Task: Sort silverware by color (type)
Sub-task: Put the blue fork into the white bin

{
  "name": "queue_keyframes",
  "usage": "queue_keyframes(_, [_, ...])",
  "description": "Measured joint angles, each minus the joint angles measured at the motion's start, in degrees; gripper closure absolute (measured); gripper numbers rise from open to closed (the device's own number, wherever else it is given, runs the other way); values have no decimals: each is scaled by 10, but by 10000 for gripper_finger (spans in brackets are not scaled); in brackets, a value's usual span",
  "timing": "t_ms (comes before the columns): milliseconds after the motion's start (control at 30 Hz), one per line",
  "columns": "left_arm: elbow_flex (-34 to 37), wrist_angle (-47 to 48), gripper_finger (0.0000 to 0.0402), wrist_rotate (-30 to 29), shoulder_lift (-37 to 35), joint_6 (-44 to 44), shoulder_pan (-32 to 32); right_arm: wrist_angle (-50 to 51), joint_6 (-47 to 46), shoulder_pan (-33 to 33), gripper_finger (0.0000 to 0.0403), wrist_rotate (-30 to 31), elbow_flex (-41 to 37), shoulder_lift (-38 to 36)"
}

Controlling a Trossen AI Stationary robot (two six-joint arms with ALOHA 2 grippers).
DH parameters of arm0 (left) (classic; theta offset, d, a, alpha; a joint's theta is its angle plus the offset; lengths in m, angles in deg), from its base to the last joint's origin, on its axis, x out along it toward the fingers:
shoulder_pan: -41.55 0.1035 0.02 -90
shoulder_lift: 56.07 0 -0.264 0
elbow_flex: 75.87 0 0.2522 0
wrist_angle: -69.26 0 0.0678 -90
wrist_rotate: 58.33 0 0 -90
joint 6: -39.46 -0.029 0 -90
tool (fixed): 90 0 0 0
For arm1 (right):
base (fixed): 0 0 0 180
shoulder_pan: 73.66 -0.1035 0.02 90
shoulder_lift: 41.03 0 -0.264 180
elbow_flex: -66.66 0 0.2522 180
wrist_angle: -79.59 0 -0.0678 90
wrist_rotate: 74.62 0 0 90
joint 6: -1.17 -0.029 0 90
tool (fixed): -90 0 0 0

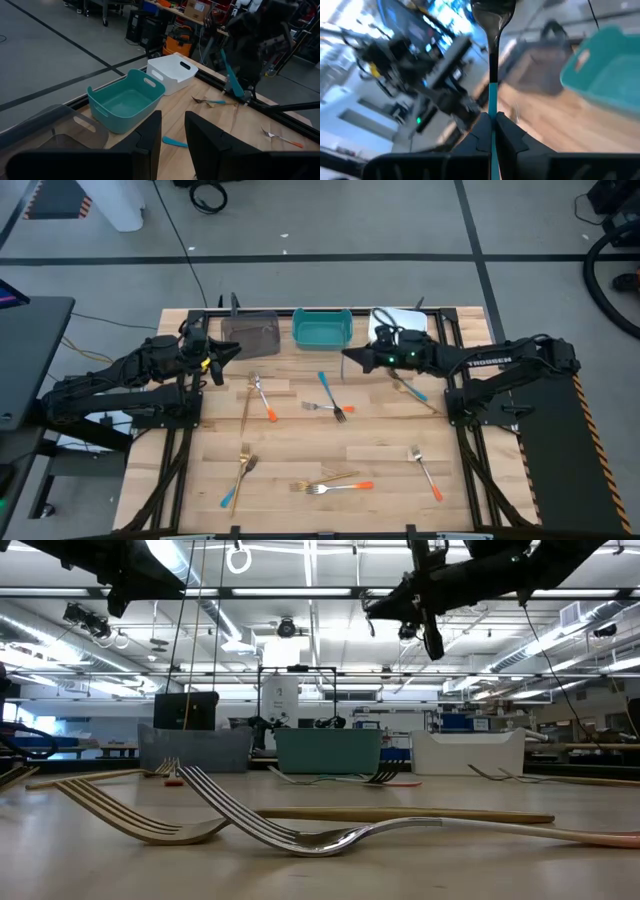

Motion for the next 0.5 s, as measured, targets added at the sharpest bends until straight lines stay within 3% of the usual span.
queue_keyframes(500, [0, 12, 308, 0, 0, -1, 0, -145, 61, 40, 392, 16, 0, 0])
